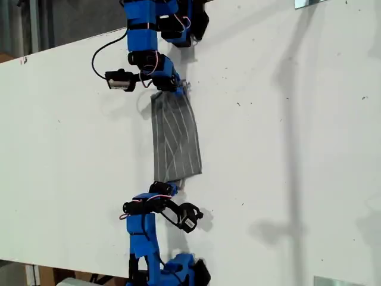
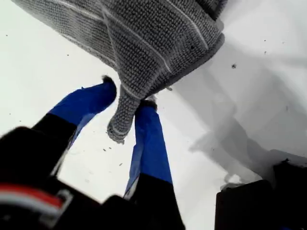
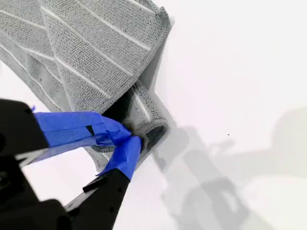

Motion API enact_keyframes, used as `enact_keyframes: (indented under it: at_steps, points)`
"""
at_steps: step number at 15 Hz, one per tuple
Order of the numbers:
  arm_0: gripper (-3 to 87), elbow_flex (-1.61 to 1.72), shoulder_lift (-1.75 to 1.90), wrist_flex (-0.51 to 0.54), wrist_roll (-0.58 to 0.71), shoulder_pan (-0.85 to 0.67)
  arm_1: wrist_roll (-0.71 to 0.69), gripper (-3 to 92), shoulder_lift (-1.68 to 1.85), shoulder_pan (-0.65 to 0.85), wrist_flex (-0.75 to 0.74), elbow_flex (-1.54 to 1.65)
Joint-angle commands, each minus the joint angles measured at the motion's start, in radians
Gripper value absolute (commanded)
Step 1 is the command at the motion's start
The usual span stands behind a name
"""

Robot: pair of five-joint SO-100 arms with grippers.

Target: Grasp corners of a square towel and fold twice.

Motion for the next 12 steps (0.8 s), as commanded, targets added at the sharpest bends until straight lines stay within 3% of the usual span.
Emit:
enact_keyframes:
  at_steps: [1, 4, 12]
  points:
    - [5.4, -0.017, 0.021, -0.002, 0.003, -0.006, -0.005, 23.6, 0.038, -0.009, 0.005, -0.017]
    - [15.6, -0.038, 0.061, 0.002, 0.003, 0.021, -0.008, 22.4, 0.04, -0.008, 0.012, -0.021]
    - [17.1, -0.092, 0.046, -0.126, -0.132, 0.261, -0.015, 21.5, 0.031, -0.006, 0.003, -0.015]
